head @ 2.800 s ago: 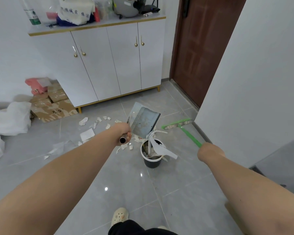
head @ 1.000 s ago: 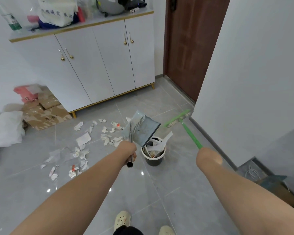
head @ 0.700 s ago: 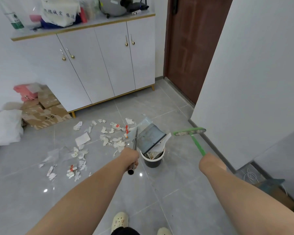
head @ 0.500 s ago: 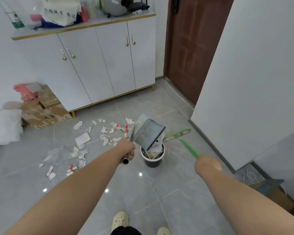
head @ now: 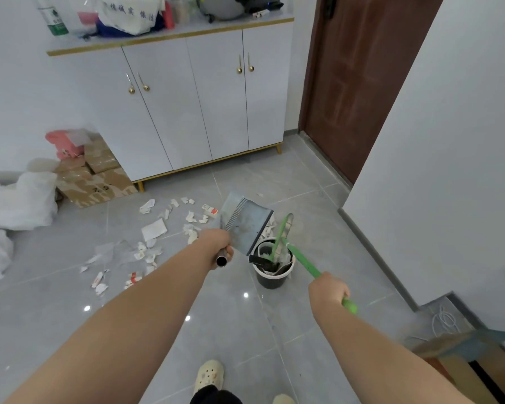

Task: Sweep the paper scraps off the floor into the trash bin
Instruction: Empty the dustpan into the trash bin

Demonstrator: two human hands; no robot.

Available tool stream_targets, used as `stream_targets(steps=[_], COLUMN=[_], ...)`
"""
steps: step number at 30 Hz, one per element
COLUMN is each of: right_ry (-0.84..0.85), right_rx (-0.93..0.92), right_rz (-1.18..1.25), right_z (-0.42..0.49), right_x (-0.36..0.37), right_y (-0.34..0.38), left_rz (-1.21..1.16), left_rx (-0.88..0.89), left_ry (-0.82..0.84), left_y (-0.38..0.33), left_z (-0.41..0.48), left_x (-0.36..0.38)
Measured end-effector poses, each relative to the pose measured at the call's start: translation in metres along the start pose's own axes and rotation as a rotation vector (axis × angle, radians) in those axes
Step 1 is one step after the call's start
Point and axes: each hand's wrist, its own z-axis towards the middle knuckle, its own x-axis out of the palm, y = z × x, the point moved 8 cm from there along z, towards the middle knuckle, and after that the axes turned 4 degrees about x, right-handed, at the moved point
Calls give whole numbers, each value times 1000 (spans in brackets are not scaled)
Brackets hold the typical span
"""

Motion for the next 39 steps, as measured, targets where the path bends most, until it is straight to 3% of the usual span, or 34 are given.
stream_targets(steps=[6,12,25,39], right_ry=[37,79,-43,-4], right_rx=[10,41,44,160], right_rz=[22,68,123,64], right_z=[5,23,15,2], right_x=[13,2,-31,-36], right_y=[29,8,-49,-96], left_rz=[-66,-107,-66,173], left_rx=[-63,-93,41,39], left_ry=[-7,-5,83,209], left_y=[9,3,-40,-51], left_z=[8,6,-16,-62], left_x=[-12,-22,-2,23])
